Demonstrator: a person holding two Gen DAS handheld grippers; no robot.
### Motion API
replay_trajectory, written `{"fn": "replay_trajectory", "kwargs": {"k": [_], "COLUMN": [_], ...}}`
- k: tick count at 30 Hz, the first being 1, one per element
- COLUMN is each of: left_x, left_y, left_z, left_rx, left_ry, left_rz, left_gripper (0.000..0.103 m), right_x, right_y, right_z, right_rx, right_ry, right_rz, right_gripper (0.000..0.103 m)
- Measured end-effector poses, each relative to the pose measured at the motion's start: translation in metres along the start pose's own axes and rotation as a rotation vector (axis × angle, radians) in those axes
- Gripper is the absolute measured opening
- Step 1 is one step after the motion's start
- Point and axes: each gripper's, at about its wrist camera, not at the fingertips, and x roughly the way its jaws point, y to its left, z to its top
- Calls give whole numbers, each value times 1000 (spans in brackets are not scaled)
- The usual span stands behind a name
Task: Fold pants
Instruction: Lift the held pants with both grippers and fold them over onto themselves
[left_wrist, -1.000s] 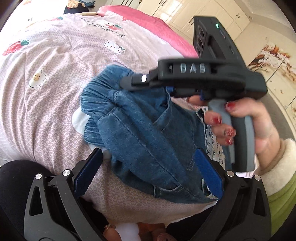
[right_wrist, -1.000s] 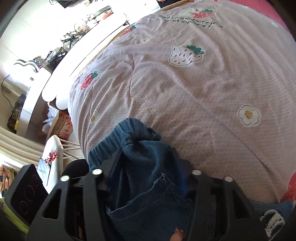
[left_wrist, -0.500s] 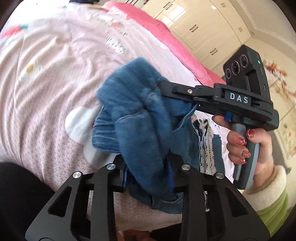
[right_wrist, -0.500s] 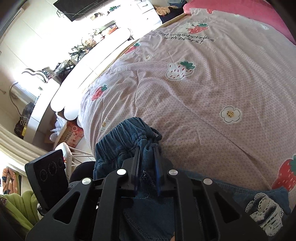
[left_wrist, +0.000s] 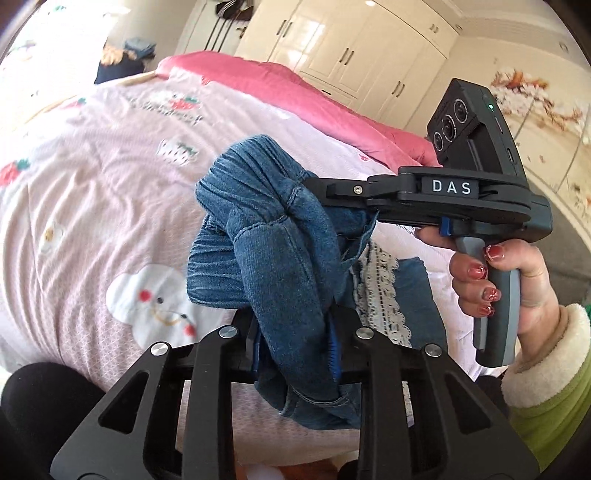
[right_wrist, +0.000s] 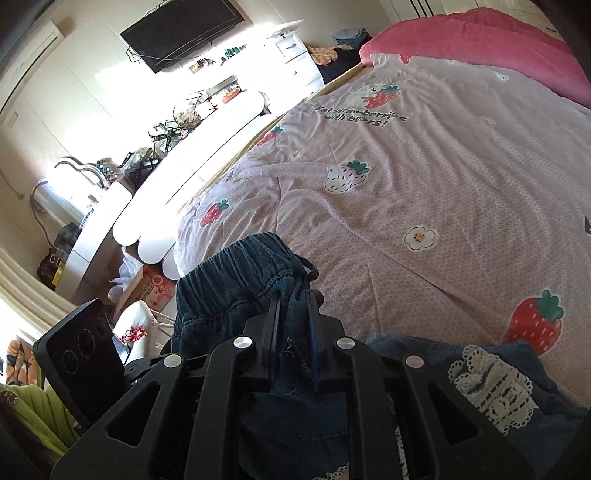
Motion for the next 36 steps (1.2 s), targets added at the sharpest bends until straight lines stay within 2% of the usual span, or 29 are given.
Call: {"fn": "replay_trajectory", "kwargs": {"k": [9, 16, 20, 27, 36], "left_x": [7, 30, 44, 63, 74], "left_y": [-51, -86, -99, -116, -133], "left_z": [-4, -18, -27, -34, -40], "left_rx": [115, 193, 229, 283, 331], "left_ry": [34, 88, 119, 151, 169], "left_rz": [-24, -31, -24, -9, -9], "left_gripper": [18, 18, 18, 18, 18], "right_x": [-51, -75, -84, -108, -125], "right_y": [-27, -58, -74, -97, -102], "right_z": [-32, -66, -86, -115, -131], "right_rx": [54, 110, 145, 205, 219], "right_ry": [-77, -110, -122, -210, -262], "right_rz": [-10, -20, -24, -35, -61], "right_gripper": [12, 12, 12, 12, 13]}}
